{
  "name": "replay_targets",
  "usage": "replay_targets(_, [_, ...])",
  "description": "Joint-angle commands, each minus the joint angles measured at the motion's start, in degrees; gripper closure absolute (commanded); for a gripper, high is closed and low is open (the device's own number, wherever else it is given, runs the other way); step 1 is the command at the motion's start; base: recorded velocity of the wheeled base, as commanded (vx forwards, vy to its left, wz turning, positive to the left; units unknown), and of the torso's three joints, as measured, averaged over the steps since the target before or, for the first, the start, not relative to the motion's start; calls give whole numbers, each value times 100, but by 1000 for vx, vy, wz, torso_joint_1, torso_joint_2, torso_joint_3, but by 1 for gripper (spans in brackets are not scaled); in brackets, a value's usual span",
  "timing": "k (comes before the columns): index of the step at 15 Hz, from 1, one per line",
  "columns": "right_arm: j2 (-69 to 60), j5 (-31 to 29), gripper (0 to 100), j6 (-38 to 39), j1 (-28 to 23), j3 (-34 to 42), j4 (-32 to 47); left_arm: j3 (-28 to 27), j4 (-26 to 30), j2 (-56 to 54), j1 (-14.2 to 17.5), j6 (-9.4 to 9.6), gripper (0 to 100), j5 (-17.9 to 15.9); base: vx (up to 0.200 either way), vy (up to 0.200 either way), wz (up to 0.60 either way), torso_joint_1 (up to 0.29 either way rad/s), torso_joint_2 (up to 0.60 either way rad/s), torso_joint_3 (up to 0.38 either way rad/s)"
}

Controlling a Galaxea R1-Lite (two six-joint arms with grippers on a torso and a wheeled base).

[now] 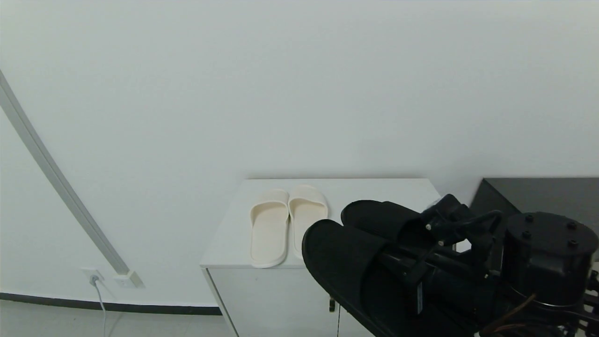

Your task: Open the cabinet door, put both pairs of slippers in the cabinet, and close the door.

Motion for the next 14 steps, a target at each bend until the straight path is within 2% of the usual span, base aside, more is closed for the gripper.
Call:
replay_targets(1, [-324,0,100,15,43,136,2,1,0,7,4,-1,100,1,0,0,0,0,0,0])
replay_targets(4, [-342,0,100,15,43,232,11,1,0,7,4,-1,100,1,0,0,0,0,0,0])
replay_targets(13, [-315,-17,100,-3,17,364,-6,1,0,7,4,-10,100,1,-200,0,0,-1,1,2])
replay_targets(14, [-306,-26,100,-11,17,373,-6,1,0,7,4,-10,100,1,0,0,0,0,0,0])
